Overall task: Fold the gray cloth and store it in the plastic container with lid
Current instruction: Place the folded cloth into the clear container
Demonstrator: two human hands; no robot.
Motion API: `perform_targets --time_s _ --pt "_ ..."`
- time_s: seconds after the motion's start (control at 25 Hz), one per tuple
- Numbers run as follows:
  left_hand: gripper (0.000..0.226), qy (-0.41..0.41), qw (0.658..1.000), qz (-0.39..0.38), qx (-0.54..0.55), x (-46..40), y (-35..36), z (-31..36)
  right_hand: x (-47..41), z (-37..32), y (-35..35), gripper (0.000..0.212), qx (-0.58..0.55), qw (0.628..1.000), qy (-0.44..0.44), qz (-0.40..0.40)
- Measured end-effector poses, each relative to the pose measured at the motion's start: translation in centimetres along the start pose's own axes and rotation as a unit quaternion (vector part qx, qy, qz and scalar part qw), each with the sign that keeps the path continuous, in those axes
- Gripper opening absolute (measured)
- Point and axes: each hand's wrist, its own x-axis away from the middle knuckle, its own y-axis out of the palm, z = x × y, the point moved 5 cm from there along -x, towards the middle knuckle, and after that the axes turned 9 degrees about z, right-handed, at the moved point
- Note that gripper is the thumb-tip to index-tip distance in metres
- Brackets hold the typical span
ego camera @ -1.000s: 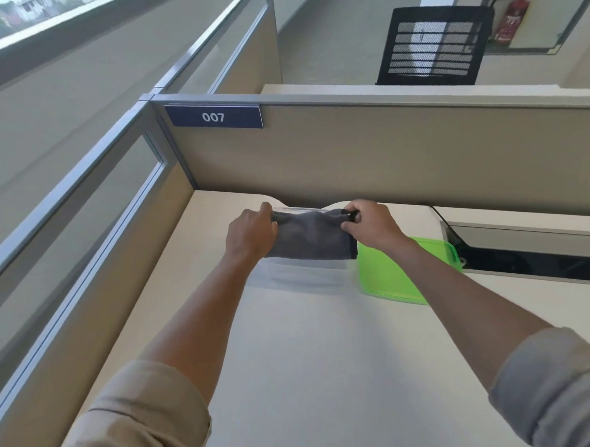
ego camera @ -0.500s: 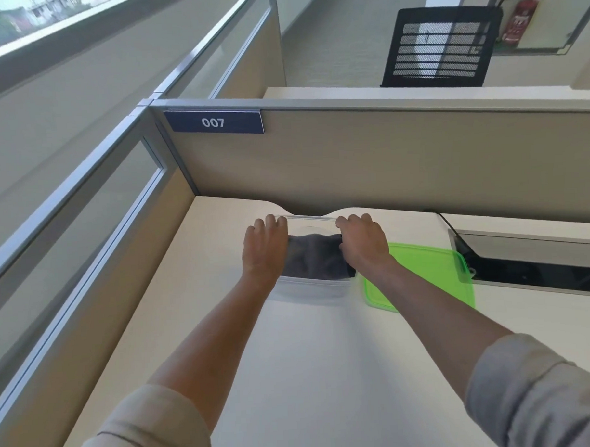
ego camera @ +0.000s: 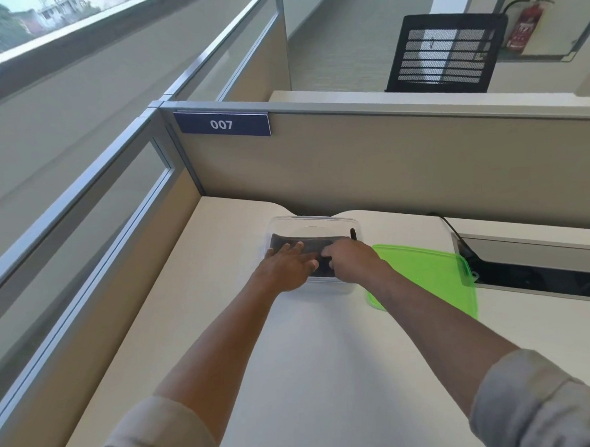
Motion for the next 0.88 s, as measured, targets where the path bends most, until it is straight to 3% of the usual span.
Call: perform_targets --time_s 0.28,0.52,0.64,0.76,0.88 --pt "0.055 -0.021 0.993 -0.112 -0.039 -1.6 1.9 -0.7 -1.5 -0.2 2.2 0.043 0.079 0.99 0.039 -0.114" --pt "0.053 -0.006 0.993 -0.104 -0.054 -1.6 2.0 -0.7 -1.4 -0.3 2.6 0.043 0.062 0.989 0.043 -0.131" --pt "0.051 -0.024 0.999 -0.025 -0.001 -0.4 0.7 -0.2 0.1 -0.6 0.9 0.035 0.042 0.999 -0.021 -0.028" --pt "0.051 -0.026 0.997 0.066 0.039 1.4 -0.4 0.7 2.5 -0.6 -1.0 0.041 0.01 0.989 -0.095 0.11" --pt "0.052 0.01 0.973 0.225 0.043 3.2 -2.5 2.9 5.6 1.7 -2.3 0.048 -0.047 0.972 -0.081 0.213"
